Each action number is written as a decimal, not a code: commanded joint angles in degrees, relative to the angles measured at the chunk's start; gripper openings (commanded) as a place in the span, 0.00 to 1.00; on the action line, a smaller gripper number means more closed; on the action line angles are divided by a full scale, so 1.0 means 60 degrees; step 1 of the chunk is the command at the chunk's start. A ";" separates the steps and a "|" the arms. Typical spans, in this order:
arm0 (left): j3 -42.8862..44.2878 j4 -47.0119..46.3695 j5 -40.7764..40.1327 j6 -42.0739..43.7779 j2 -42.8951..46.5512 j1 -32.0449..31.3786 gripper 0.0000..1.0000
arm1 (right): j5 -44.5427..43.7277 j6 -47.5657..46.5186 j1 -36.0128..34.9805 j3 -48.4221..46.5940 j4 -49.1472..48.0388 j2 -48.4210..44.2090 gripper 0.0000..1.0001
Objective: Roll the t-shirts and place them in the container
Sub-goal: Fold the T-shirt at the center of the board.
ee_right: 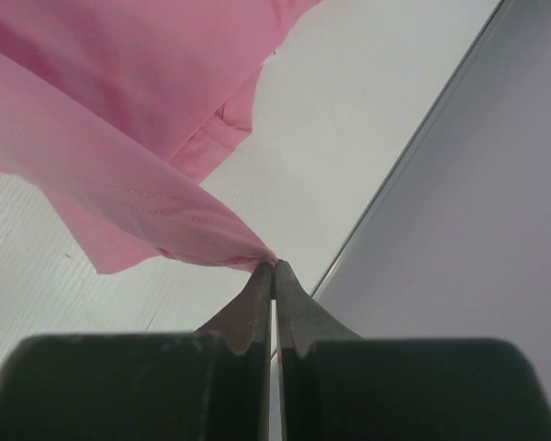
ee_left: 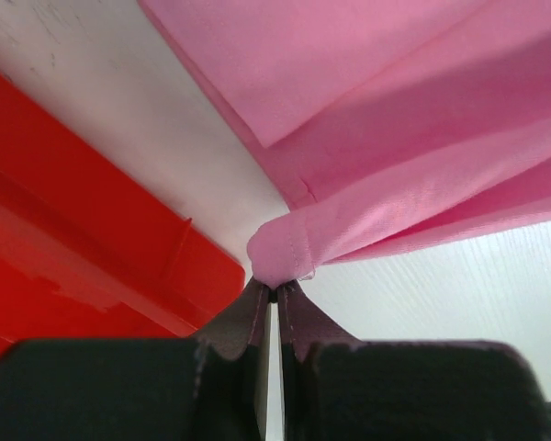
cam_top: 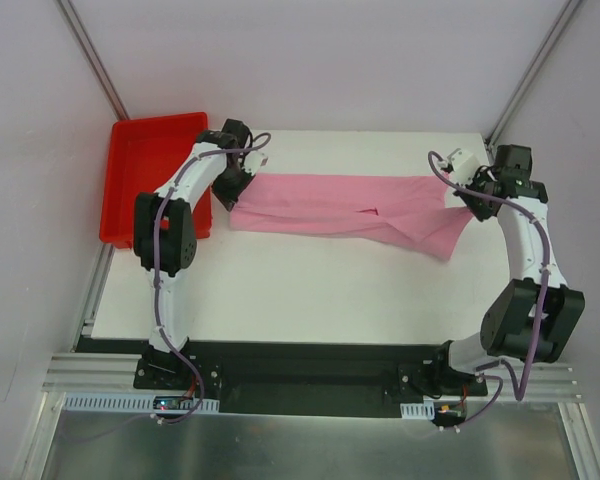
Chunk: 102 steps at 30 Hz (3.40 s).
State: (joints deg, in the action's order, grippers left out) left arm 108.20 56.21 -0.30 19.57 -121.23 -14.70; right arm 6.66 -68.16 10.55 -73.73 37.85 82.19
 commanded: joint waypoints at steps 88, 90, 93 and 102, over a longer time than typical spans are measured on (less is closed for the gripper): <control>-0.3969 -0.0403 0.0764 -0.0405 0.0484 -0.0069 0.00 | 0.0049 0.0887 0.0454 -0.1788 0.3243 0.5608 0.14; -0.4541 -0.0388 0.1073 -0.0406 0.1186 -0.0201 0.00 | 0.0091 0.0814 0.0542 -0.1933 0.3316 0.5303 0.17; -0.4544 -0.0242 0.1527 -0.0275 0.1892 -0.0479 0.17 | 0.0778 0.0784 0.0571 -0.2474 0.3550 0.4745 0.33; -0.1016 -0.0007 0.2246 -0.0023 0.2248 -0.1300 0.48 | 0.2610 0.2466 0.0309 -0.3341 0.3011 0.3221 0.49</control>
State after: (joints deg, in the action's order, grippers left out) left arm 92.55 55.44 9.45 19.51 -109.47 -21.08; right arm 16.08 -58.76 13.74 -91.44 56.86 106.63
